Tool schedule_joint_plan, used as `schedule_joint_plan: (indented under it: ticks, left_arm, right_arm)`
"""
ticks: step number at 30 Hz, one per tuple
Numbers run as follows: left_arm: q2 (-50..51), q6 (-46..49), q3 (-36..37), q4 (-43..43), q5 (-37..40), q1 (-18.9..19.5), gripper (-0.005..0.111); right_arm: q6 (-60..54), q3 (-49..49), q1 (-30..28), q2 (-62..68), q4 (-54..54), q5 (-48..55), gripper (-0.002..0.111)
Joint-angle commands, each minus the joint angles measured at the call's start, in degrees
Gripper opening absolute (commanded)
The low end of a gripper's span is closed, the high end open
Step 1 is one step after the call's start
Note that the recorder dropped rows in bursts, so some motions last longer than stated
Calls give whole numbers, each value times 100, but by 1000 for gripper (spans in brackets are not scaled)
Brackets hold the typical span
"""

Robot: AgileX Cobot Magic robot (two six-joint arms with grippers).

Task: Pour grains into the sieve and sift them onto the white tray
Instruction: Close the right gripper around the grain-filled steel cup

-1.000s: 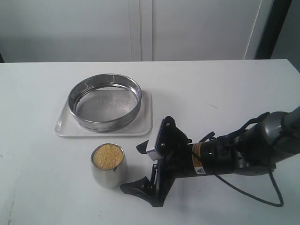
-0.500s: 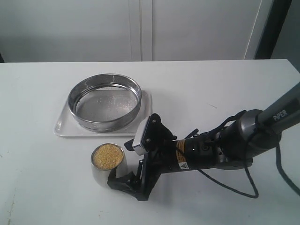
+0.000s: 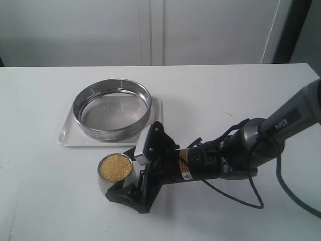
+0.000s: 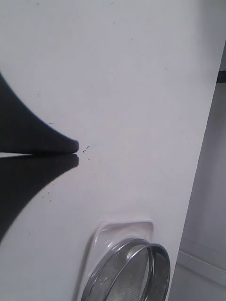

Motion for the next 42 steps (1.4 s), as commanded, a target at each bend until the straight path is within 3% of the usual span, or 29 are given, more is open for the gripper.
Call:
schedule_joint_plan:
  ticks: [1,14,19,22,25,31,42]
  left_arm:
    - [0,21,28,-20,-59,11,0]
    - [0,21,28,-20,-59,11,0]
    - [0,21,28,-20,-59,11,0]
    - [0,21,28,-20,-59,11,0]
    - [0,21,28,-20,-59,11,0]
    - [0,21,28,-20,-59,11,0]
    - [0,21,28,-20,-59,11,0]
  right_arm:
    - [20,-104,17,111,40,-144,94]
    - [20,-371,114,476,61,-288,93]
    - [20,-371,169,488,75,-278,86]
    - [20,-371,169,488,75,-278,76]
    - [2,-371,169,488,75,-218,58]
    - [-171,-371,169,488,75,-171,3]
    - [255,-371,169,181,53,-158,0]
